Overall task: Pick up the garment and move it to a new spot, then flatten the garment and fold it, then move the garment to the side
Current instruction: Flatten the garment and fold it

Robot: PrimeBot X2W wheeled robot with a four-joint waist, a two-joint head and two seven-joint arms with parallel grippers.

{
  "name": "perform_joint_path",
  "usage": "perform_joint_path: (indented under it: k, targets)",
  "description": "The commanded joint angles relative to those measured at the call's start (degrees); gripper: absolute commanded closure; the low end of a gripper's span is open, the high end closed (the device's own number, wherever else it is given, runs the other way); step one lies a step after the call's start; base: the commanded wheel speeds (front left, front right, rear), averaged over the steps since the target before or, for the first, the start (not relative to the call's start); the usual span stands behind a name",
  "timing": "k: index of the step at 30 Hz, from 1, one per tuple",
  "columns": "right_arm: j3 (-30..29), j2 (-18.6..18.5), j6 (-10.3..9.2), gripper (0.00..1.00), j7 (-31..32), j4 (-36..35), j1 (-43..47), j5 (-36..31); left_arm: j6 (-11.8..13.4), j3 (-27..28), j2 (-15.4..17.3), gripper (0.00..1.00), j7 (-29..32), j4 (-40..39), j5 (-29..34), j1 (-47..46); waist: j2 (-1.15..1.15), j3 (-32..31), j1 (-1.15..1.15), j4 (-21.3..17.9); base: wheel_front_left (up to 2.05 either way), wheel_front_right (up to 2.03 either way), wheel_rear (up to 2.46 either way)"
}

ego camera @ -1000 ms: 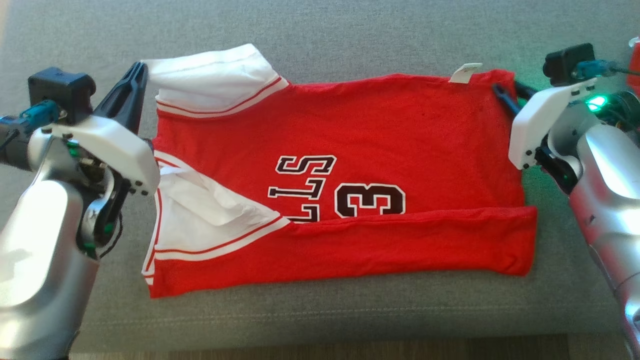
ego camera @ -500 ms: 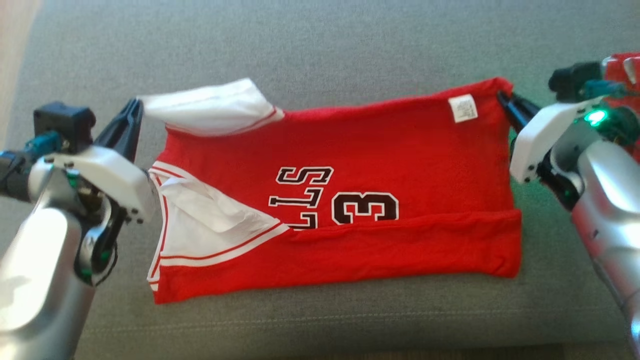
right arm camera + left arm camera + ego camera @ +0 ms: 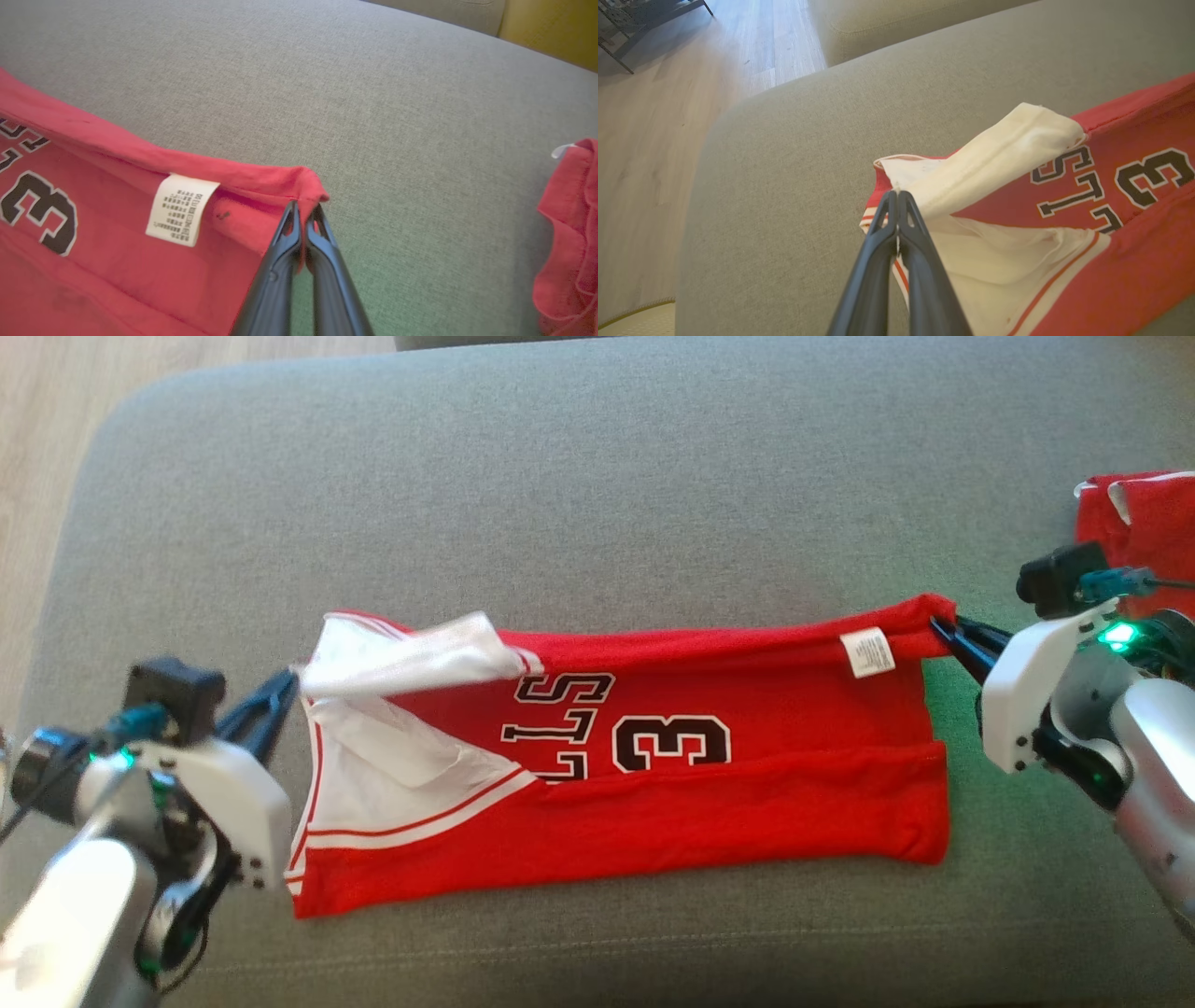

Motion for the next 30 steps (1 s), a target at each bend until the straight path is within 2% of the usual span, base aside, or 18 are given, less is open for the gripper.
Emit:
perform_joint_path:
  k: [1,7,13,25,26,27,28,29,30]
  targets:
    - [0.47,-2.09,-0.02,1.00,0.91,-2.37,0.55,0.69,-0.14,2.53,2.96,1.00,0.46,-2.38,-0.33,-1.59,0.00,-0.21,0.01,0.05,0.00,0.00,0.00]
    - [1.50,-5.66,-0.02,1.00,7.73,-9.33,4.08,3.78,-1.45,1.14,6.09,1.00,3.53,-5.14,-0.63,2.52,0.00,-1.03,0.01,0.20,0.00,0.00,0.00]
    - [0.65,-8.92,-0.02,1.00,13.62,-15.88,7.50,6.01,-1.59,0.74,8.50,1.00,6.61,-7.45,-1.09,4.82,0.00,-1.58,0.01,0.57,0.00,0.00,0.00]
    - [-3.06,-10.46,-0.02,1.00,25.09,-24.38,13.77,9.28,-2.35,-1.51,10.97,1.00,9.87,-8.71,-0.27,6.84,0.00,-2.35,0.01,0.47,0.00,0.00,0.00]
    - [-3.39,-10.50,-0.02,0.80,25.62,-24.87,14.20,9.07,-2.62,-2.03,11.40,1.00,9.71,-8.77,0.63,6.69,0.00,-2.37,0.01,0.47,0.00,0.00,0.00]
    - [-3.81,-10.49,-0.02,0.00,26.19,-25.16,14.64,8.79,-3.06,-2.60,11.63,1.00,9.61,-8.79,1.08,6.64,0.00,-2.40,0.01,0.48,0.00,0.00,0.00]
    - [-4.27,-10.38,-0.02,0.00,26.51,-25.58,15.01,8.53,-3.33,-3.01,11.55,1.00,9.66,-8.70,1.00,6.75,0.00,-2.45,0.01,0.49,0.00,0.00,0.00]
    - [-5.06,-10.08,-0.02,0.00,26.50,-25.96,15.35,8.43,-3.42,-3.20,11.29,0.59,9.77,-8.61,0.60,6.92,0.00,-2.52,0.01,0.51,0.00,0.00,0.00]
    - [-5.82,-9.80,-0.02,0.00,26.67,-26.27,15.68,8.30,-3.32,-3.22,11.10,0.10,10.00,-8.49,0.22,7.07,0.00,-2.60,0.01,0.52,0.00,0.00,0.00]
